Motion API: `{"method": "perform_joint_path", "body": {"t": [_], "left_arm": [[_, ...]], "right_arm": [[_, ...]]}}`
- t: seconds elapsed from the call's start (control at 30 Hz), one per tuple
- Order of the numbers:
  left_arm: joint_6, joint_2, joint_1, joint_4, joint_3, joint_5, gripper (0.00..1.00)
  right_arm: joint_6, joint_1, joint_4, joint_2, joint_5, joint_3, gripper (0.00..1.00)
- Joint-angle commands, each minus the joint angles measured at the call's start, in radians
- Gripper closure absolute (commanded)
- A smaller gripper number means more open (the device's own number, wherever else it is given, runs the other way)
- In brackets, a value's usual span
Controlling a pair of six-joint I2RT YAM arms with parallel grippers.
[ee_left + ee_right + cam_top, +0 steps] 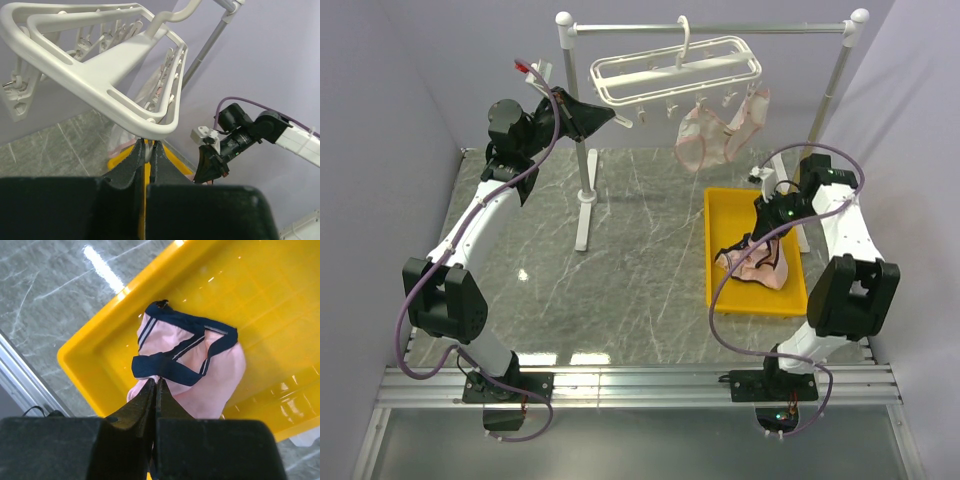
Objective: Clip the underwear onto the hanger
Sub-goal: Adjust the underwear in the bin.
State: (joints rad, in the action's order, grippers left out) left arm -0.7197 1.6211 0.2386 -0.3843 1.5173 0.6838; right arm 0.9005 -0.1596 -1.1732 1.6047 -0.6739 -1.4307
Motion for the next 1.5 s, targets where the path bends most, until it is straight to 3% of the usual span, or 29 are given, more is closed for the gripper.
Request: {"method": "perform_joint_path", "body": {"t": [0.0, 0.1, 0.23, 0.37, 0.47, 0.5, 0.63, 0.67, 0.7, 0.8, 0.93, 1.0, 1.3, 1.47], "left_arm": [[-0.011, 0.002, -0.005, -0.047, 0.04, 0.002, 1.0], [-0.017, 0.006, -0.005, -0.053, 0.043, 0.0, 1.0], [-0.006, 0.01, -0.005, -0.042, 0.049, -0.001, 1.0], [-0.001, 0.008, -0.007, -0.037, 0.052, 0.0, 1.0], [-0.001, 0.008, -0.007, -0.041, 0.055, 0.002, 1.0], [-0.006, 0.01, -0.007, -0.042, 0.053, 0.005, 1.0], [-0.015, 0.014, -0.005, -0.059, 0.053, 0.008, 1.0], [-0.014, 0.013, -0.005, -0.061, 0.053, 0.007, 1.0], [-0.011, 0.011, -0.005, -0.059, 0.052, 0.006, 1.0], [0.0, 0.008, -0.005, -0.048, 0.053, 0.01, 1.0], [0.003, 0.003, -0.007, -0.047, 0.043, 0.008, 1.0], [0.003, 0.005, -0.007, -0.048, 0.038, 0.006, 1.0], [0.002, 0.008, -0.009, -0.051, 0.04, 0.008, 1.0], [-0.01, 0.011, -0.012, -0.064, 0.032, 0.01, 1.0]], "right_arm": [[-0.047, -0.005, 0.058, 0.046, -0.026, -0.06, 1.0], [-0.153, -0.009, 0.124, 0.173, -0.006, -0.14, 1.0], [-0.273, -0.011, 0.334, 0.215, 0.074, -0.152, 1.0], [-0.215, -0.012, 0.344, 0.248, 0.144, -0.166, 0.94], [-0.117, -0.012, 0.195, 0.311, 0.177, -0.25, 0.78], [-0.103, -0.012, 0.155, 0.351, 0.183, -0.276, 0.65], [-0.089, -0.003, 0.006, 0.446, 0.201, -0.399, 0.32], [-0.091, 0.005, -0.009, 0.464, 0.214, -0.443, 0.17], [-0.092, 0.011, -0.019, 0.495, 0.236, -0.462, 0.12], [-0.118, 0.054, 0.027, 0.503, 0.348, -0.459, 0.1], [-0.163, 0.097, 0.258, 0.426, 0.494, -0.332, 0.08], [-0.161, 0.121, 0.294, 0.399, 0.534, -0.295, 0.08], [-0.195, 0.206, 0.199, 0.489, 0.671, -0.399, 0.23], [-0.213, 0.209, 0.175, 0.541, 0.735, -0.399, 0.25]]}}
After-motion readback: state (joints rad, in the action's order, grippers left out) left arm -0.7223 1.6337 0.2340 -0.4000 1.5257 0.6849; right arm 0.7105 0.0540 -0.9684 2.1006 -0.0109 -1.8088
